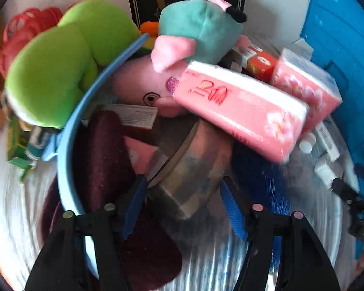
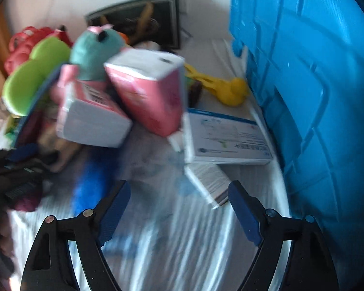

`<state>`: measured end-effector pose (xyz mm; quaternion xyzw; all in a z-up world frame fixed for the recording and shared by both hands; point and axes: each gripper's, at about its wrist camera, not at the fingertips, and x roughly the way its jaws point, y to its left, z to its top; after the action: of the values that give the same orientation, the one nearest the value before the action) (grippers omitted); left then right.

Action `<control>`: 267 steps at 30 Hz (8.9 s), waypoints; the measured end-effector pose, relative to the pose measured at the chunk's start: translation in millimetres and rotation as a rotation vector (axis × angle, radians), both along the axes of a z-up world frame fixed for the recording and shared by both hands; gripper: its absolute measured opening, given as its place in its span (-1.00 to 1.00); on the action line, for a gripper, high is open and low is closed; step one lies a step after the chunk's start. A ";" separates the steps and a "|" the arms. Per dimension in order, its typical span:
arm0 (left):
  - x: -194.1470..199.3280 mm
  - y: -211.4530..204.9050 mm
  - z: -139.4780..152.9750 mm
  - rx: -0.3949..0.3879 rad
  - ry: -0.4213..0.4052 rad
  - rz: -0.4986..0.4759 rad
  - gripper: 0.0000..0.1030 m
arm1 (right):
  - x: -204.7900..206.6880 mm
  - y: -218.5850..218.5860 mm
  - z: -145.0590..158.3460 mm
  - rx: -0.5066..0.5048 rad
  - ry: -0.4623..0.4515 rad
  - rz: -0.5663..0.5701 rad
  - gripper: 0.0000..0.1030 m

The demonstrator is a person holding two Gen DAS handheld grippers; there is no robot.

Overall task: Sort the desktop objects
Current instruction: 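Grasp the white medicine box with the right tool while the left tool grasps the clear tape roll, then carry the tape roll and white box over the crate and open both tools, then move both tools back to the pile on the bed, then grasp the blue Y-shaped hanger with the left tool while the right tool grasps the maroon hat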

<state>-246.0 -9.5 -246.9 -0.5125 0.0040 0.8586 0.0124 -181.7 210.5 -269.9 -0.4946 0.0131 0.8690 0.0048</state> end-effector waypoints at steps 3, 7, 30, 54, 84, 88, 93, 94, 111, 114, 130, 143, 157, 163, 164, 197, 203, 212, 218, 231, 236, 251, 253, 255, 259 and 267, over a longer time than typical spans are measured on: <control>-5.0 8.7 -6.4 -0.036 0.007 -0.042 0.23 | -12.5 0.0 -15.4 0.027 -0.021 -0.004 0.63; 2.6 23.3 -17.8 -0.146 0.010 -0.102 0.10 | -22.4 0.6 -31.2 0.027 -0.047 -0.023 0.64; 129.9 -30.1 14.3 0.178 0.005 -0.103 0.21 | 65.5 -9.3 -22.4 -0.089 -0.119 0.049 0.22; 109.5 -2.8 -8.0 0.223 -0.090 -0.144 0.05 | 73.3 -1.5 -27.4 -0.093 -0.107 0.026 -0.11; 83.1 26.4 -31.7 0.014 -0.215 -0.060 -0.42 | 45.7 -14.4 -49.0 -0.055 -0.162 0.066 -0.27; 93.5 27.0 -22.1 0.017 -0.200 -0.076 -0.70 | 47.7 -21.5 -42.3 -0.008 -0.135 0.087 -0.41; 108.4 15.0 -0.6 0.058 -0.144 -0.059 -0.73 | 57.7 -27.3 -12.6 -0.003 -0.052 0.103 -0.41; 112.6 11.1 3.9 0.065 -0.130 -0.055 -0.73 | 61.0 -28.1 -5.4 -0.005 -0.037 0.106 -0.41; 185.3 19.7 96.4 0.015 0.205 -0.095 -0.76 | 123.5 -44.7 79.5 -0.001 0.184 0.151 -0.41; 193.8 35.1 134.6 -0.006 0.311 -0.113 -0.76 | 136.5 -44.0 113.8 -0.005 0.279 0.147 -0.41; 220.1 199.6 275.4 0.056 0.692 -0.364 -0.76 | 234.5 69.1 288.9 0.117 0.700 -0.090 -0.41; 209.3 380.8 289.3 0.098 0.492 -0.483 -0.76 | 249.3 239.1 276.8 0.242 0.626 -0.275 -0.41; 195.2 445.0 247.9 0.041 0.225 -0.464 -0.66 | 226.3 314.2 221.9 0.191 0.427 -0.263 -0.41; 189.2 444.6 246.2 0.025 0.217 -0.438 -0.07 | 225.5 326.7 212.2 0.182 0.406 -0.263 -0.41; 190.5 443.6 248.1 0.021 0.233 -0.432 0.00 | 225.9 327.6 212.4 0.191 0.406 -0.265 -0.40; 224.3 276.1 280.8 0.123 0.508 -0.216 0.23 | 275.0 236.5 275.5 0.134 0.628 -0.207 1.00; 214.7 196.9 266.0 0.098 0.500 -0.119 0.23 | 268.5 176.6 291.2 0.083 0.684 -0.129 1.00; 200.7 48.9 228.9 0.025 0.446 0.044 0.23 | 248.7 51.2 303.5 0.025 0.718 0.033 1.00; 197.4 -60.0 183.1 -0.009 0.366 0.159 0.23 | 194.7 -40.8 257.3 -0.024 0.567 0.121 1.00; 158.2 -183.7 58.7 0.003 0.084 0.207 0.23 | 99.4 -177.0 102.0 -0.116 0.224 0.185 1.00; 133.3 -187.0 35.3 0.048 0.025 0.171 0.23 | 69.4 -208.6 47.5 -0.144 0.085 0.175 1.00; 42.6 -185.1 -15.8 0.097 -0.044 0.079 0.23 | 18.6 -224.8 7.7 -0.159 -0.050 0.127 1.00; 41.4 -190.8 -21.6 0.126 -0.047 0.081 0.23 | 14.5 -230.7 3.9 -0.171 -0.060 0.139 1.00; 42.2 -195.2 -23.6 0.159 -0.039 0.078 0.23 | 9.1 -239.4 -1.8 -0.179 -0.076 0.160 1.00; 45.3 -196.3 -25.8 0.173 -0.023 0.054 0.20 | -0.6 -253.9 -19.8 -0.183 -0.128 0.181 0.79; 57.9 -187.7 -18.0 0.152 0.007 0.027 -0.33 | -3.0 -265.1 -38.8 -0.210 -0.181 0.214 -0.40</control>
<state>-188.1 -197.1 -264.9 -0.5070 -0.0681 0.8583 0.0398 -184.7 -54.6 -308.7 -0.5671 0.0503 0.8104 -0.1383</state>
